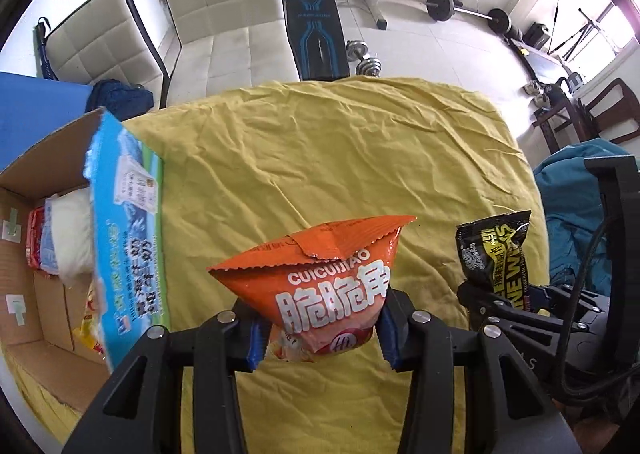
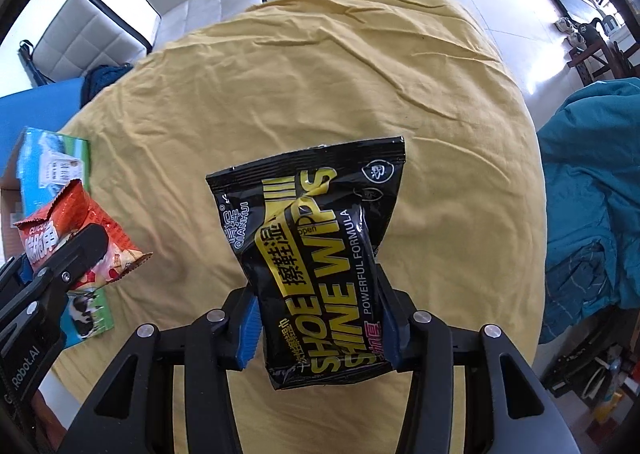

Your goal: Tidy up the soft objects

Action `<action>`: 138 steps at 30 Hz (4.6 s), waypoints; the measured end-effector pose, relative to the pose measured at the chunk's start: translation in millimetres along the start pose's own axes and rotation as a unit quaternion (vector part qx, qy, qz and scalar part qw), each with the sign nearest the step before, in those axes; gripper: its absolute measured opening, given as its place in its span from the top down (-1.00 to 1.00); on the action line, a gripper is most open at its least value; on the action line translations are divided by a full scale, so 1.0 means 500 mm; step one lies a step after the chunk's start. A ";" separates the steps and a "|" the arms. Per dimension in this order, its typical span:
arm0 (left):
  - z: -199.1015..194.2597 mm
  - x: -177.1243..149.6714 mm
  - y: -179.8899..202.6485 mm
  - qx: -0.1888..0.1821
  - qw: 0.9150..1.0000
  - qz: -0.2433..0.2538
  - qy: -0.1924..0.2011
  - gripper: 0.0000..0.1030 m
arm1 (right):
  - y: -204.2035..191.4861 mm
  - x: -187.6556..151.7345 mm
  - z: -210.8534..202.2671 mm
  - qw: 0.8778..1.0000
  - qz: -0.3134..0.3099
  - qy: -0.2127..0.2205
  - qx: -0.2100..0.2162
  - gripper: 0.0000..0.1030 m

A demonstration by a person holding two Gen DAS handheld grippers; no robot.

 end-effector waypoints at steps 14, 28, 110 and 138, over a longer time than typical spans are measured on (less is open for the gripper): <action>-0.134 -0.055 -0.121 -0.031 0.998 -0.034 0.043 0.21 | -0.183 -0.092 -0.118 0.997 -0.018 0.052 0.053 0.03; -0.233 -0.092 -0.392 -0.035 0.993 -0.056 0.099 0.21 | -0.446 -0.142 -0.243 0.990 -0.062 0.087 0.092 0.02; -0.067 -0.200 -0.696 0.010 0.995 -0.097 -0.006 -0.86 | -0.536 -0.216 -0.093 0.991 -0.112 0.049 -0.048 -1.00; -0.516 -0.342 -0.704 0.016 0.982 -0.121 0.147 -0.86 | -0.590 -0.483 -0.613 0.966 -0.167 0.197 -0.021 -1.00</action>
Point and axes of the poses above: each gripper's, at about its wrist camera, not at the fingertips, and z roughly the way its jaws point, y to its right, x to its top, the point moved 7 cm from there along z, roughly the way its jaws point, and after that the axes turned 15 degrees about x, right-handed, at the moved point
